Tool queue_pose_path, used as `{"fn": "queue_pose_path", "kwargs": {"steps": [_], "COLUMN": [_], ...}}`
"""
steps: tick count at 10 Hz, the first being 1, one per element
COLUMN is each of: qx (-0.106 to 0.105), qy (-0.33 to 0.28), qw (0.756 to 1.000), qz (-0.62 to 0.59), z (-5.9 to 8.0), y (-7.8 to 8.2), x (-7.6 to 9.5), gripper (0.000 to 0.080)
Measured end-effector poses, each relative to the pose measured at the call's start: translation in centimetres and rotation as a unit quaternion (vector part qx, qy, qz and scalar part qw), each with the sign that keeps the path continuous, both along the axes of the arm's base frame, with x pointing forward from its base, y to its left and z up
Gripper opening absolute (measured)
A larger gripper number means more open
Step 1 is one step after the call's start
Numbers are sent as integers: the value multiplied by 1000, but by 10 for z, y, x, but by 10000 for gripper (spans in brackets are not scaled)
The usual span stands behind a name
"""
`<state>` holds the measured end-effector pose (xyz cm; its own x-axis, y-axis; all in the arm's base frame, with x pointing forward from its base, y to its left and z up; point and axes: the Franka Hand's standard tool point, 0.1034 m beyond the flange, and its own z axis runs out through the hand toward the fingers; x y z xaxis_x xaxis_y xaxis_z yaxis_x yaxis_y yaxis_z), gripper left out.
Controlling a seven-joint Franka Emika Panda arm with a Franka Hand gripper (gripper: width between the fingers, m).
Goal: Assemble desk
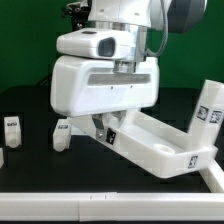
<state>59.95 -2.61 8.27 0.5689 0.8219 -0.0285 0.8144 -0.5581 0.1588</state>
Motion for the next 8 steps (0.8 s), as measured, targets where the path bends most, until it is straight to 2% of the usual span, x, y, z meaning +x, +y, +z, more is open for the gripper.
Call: {"fn": "queue_pose_path", "kwargs": {"steps": [1, 2, 3, 6, 7, 8], "qx": [-18, -35, -47, -69, -70, -67], "qy": [11, 15, 16, 33, 30, 24], "qw": [996, 988, 980, 962, 959, 955], "qz": [92, 150, 190, 261, 272, 286], "z": [1, 0, -2, -4, -6, -13], "y": [-1, 5, 9, -1, 5, 22], "x": [14, 26, 26, 24, 31, 41], "gripper": [57, 57, 57, 57, 57, 57]}}
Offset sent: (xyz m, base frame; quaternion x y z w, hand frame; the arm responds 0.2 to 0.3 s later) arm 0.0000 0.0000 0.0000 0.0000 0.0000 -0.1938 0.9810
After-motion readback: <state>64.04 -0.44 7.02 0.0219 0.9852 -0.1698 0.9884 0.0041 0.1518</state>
